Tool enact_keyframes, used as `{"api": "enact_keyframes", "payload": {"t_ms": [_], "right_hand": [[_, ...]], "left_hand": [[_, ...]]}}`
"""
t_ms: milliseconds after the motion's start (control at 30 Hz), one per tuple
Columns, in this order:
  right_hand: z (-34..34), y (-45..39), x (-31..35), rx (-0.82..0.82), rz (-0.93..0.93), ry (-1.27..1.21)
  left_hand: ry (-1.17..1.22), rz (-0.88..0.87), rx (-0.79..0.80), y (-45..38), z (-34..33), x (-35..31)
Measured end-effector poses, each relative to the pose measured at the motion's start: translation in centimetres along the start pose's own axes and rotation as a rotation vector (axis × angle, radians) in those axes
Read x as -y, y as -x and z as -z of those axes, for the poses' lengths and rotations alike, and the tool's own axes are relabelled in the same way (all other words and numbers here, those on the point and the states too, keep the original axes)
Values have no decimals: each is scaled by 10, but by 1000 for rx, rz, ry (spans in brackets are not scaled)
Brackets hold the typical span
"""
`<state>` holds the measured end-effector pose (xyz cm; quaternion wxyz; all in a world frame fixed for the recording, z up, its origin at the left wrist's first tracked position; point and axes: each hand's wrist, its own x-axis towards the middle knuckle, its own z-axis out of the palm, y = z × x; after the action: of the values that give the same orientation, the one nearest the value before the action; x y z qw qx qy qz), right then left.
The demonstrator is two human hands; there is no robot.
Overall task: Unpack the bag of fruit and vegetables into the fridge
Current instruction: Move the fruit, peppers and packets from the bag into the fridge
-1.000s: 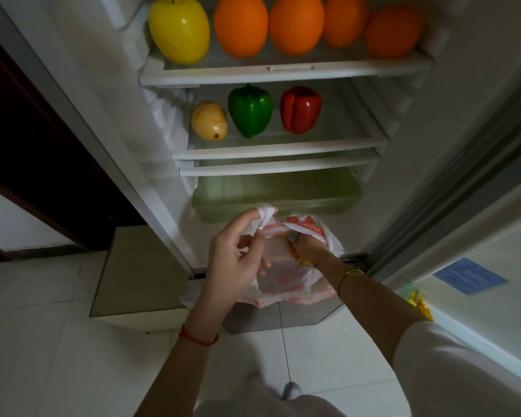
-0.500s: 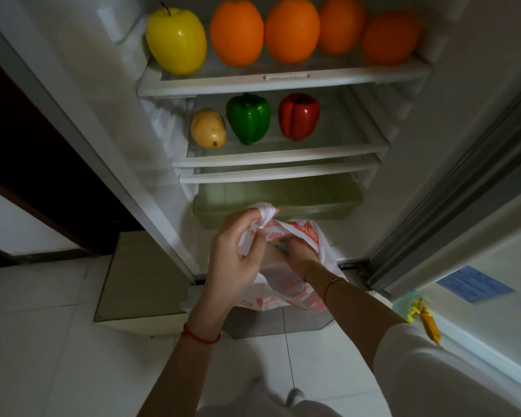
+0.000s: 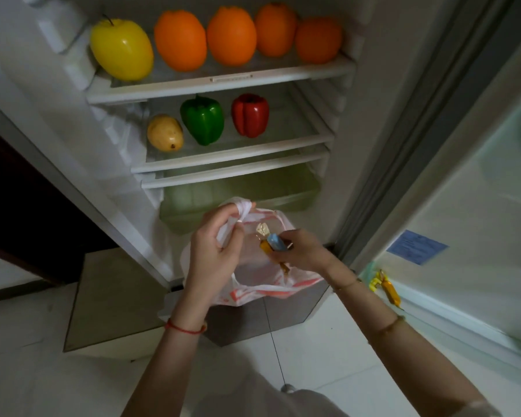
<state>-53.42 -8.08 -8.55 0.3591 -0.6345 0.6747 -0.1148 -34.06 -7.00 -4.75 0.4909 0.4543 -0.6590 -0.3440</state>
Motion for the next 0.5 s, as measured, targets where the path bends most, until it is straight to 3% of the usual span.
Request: {"api": "enact_keyframes", "payload": {"t_ms": [267,433,500], "right_hand": [[50,87,-110,-400,-287,131],[55,107,-153,-386,-410,145],[56,110,-157,-316,-420,32]], "left_hand": [[47,16,37,11,-15,-3],[44,67,50,14,-16,-1],[27,84,61,15,-17,0]]}}
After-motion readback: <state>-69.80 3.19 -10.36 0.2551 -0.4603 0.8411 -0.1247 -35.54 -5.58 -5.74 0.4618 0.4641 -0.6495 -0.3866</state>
